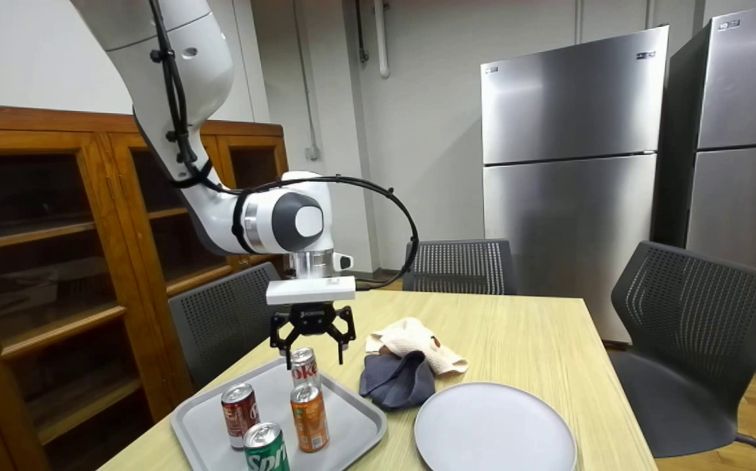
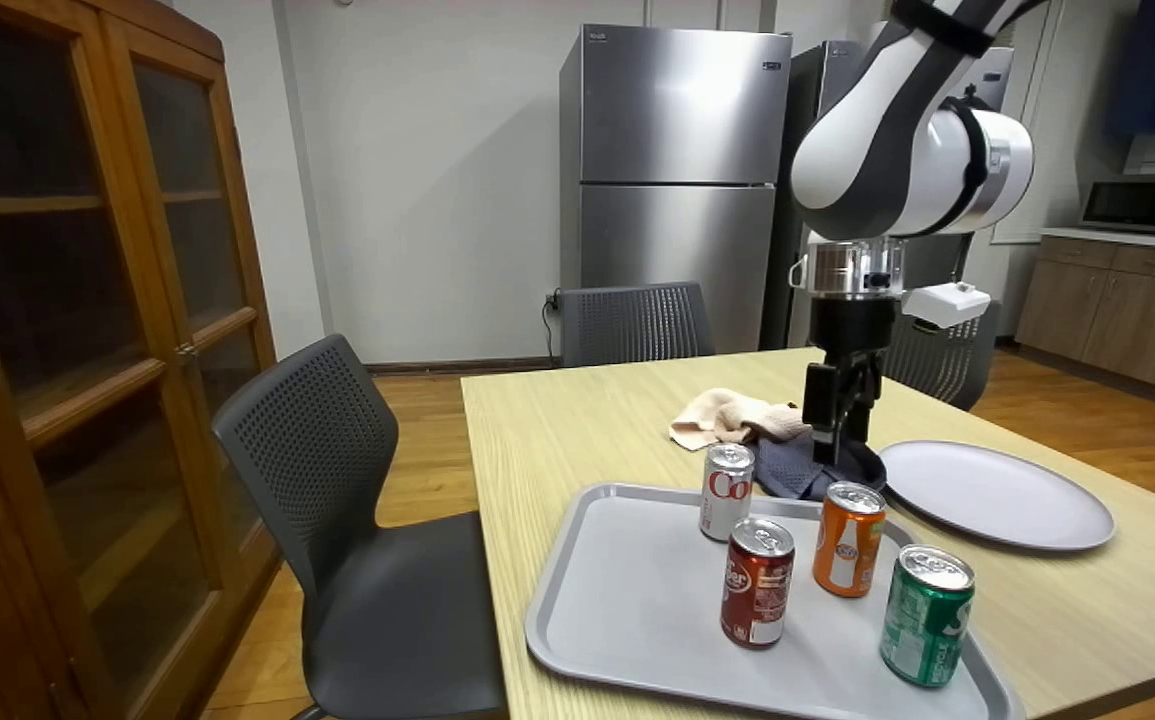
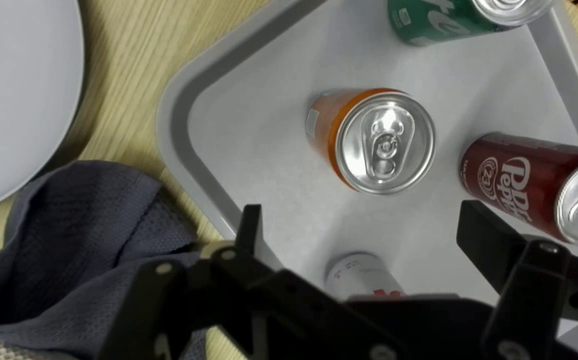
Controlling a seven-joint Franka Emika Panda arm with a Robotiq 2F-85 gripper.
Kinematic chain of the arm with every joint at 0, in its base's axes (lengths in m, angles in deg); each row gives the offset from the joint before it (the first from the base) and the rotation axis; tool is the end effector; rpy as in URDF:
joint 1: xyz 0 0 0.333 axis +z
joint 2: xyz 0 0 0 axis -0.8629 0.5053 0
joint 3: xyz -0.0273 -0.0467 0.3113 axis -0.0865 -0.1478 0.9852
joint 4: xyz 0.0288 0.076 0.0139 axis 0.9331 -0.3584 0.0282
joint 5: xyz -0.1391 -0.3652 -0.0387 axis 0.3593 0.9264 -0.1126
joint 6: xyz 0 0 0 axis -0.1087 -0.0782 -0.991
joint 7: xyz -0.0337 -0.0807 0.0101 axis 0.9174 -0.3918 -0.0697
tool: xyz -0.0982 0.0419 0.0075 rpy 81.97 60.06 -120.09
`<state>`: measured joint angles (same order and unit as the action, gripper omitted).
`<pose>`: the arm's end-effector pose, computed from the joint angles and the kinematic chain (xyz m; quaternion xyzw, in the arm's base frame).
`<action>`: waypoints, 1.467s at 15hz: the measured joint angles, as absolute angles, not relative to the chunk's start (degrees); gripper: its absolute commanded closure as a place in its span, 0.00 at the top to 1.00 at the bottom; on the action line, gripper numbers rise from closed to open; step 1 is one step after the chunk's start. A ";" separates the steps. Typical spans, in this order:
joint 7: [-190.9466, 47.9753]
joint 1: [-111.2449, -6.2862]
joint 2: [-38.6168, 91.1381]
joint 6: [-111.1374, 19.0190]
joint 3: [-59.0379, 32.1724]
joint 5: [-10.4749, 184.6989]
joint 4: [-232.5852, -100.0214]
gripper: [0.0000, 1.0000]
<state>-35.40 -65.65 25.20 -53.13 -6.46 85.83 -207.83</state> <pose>0.5020 -0.0255 0.2099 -0.9642 -0.2567 0.0641 0.0188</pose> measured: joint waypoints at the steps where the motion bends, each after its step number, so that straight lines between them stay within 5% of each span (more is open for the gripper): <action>1: -35.41 -65.55 25.15 -53.22 -6.46 86.15 -208.46 1.00; 22: -40.43 -64.03 26.50 -62.22 -7.76 88.82 -214.28 1.00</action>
<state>-40.43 -64.03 26.50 -62.22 -7.76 88.82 -214.28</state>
